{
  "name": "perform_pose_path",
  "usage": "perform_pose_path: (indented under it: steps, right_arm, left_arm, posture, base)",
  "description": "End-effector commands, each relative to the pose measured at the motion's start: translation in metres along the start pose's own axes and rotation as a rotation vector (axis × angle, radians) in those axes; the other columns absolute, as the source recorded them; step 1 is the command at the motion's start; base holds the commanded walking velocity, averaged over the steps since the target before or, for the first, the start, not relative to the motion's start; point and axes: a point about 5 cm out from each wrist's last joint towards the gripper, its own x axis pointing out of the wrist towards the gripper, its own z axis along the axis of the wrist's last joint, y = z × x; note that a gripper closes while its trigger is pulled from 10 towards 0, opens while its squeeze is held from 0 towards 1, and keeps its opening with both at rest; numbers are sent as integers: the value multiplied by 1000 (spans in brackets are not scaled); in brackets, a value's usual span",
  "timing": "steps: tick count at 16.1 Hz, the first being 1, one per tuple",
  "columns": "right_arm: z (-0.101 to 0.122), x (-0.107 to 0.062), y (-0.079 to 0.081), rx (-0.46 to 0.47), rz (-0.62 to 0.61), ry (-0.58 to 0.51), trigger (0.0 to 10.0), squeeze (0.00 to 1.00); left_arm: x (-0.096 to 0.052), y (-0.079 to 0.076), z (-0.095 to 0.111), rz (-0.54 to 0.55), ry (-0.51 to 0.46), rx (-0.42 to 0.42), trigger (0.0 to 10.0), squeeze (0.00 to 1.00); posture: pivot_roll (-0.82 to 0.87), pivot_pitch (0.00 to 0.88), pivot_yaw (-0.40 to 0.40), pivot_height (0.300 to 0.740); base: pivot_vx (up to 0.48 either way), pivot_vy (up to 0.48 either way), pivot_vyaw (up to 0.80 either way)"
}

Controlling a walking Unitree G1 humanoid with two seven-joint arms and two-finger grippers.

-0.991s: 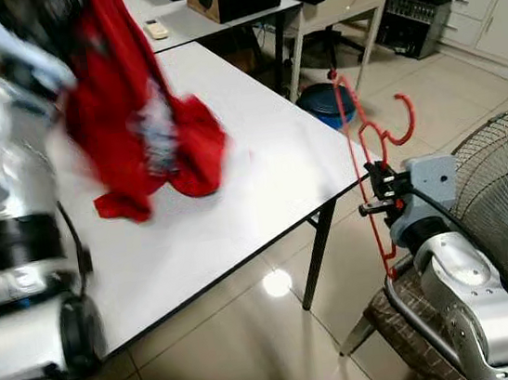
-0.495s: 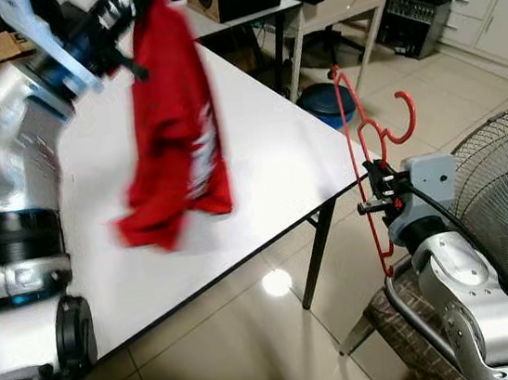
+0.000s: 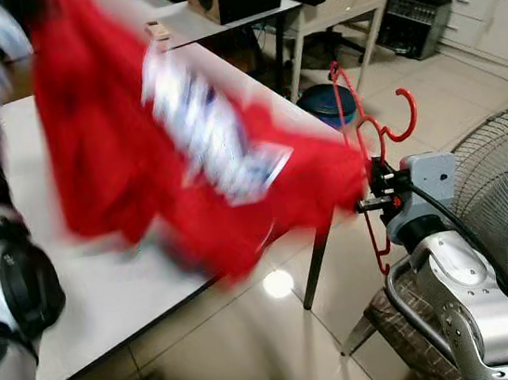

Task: Hang hanger

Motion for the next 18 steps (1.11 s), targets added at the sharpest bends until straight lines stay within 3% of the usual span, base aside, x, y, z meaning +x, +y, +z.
perform_pose_path:
  steps: [1, 2, 3, 5, 6, 7, 8, 9, 10, 11, 14, 16, 18]
  right_arm:
    - [0, -2, -3, 1, -16, 0, 10000, 0]
    - [-1, -2, -3, 1, -14, 3, 10000, 0]
    - [-1, -2, -3, 0, -13, 5, 10000, 0]
    - [-1, -2, -3, -3, -11, 6, 10000, 0]
    - [-1, -2, -4, -5, -11, 7, 10000, 0]
    - [-1, -2, -5, -7, -12, 9, 10000, 0]
    - [-1, -3, -5, -9, -11, 13, 10000, 0]
    - [-2, -3, -4, -12, -5, 20, 10000, 0]
    - [-4, -4, -3, -13, -1, 30, 10000, 0]
    - [-5, -4, -3, -13, 1, 35, 10000, 0]
    - [-5, -5, -3, -12, -3, 39, 10000, 0]
    - [-5, -5, -3, -10, -4, 40, 10000, 0]
    - [-5, -4, -2, -12, 0, 42, 10000, 0]
  left_arm:
    - [-2, 6, -36, 67, 154, 31, 0, 0]
    - [-10, 15, -71, 130, 264, 104, 0, 0]
    - [-14, 18, -86, 160, 306, 139, 0, 0]
    - [-24, 22, -114, 182, 372, 338, 0, 0]
    - [-24, 20, -117, 171, 368, 363, 2353, 0]
    - [-21, 15, -118, 157, 349, 390, 5412, 0]
    - [-19, 11, -118, 114, 344, 406, 10000, 0]
    - [-19, 10, -119, 75, 363, 425, 10000, 424]
    - [-21, 13, -119, 63, 393, 452, 10000, 1000]
    - [-21, 14, -119, 67, 407, 469, 10000, 1000]
    - [-38, 42, -120, 155, 559, 611, 10000, 1000]
    - [-49, 59, -115, 198, 614, 706, 10000, 1000]
    - [-58, 72, -111, 214, 645, 750, 10000, 1000]
  posture:
    - [-146, 0, -16, 740]
    - [-146, 0, -20, 740]
    - [-146, 0, -20, 740]
    - [-152, 0, -23, 740]
    - [-152, 0, -24, 740]
    - [-153, 0, -24, 740]
    - [-155, 0, -23, 740]
    - [-156, 0, -22, 740]
    - [-157, 0, -21, 740]
    - [-157, 0, -20, 740]
    - [-160, 0, -14, 740]
    - [-159, 0, -16, 740]
    - [-158, 0, -17, 740]
  base:
    - [0, 0, 0]
    - [0, 0, 0]
    - [0, 0, 0]
    - [0, 0, 0]
    - [0, 0, 0]
    - [0, 0, 0]
    - [0, 0, 0]
    - [0, 0, 0]
    - [0, 0, 0]
    - [0, 0, 0]
    - [0, 0, 0]
    - [0, 0, 0]
    - [0, 0, 0]
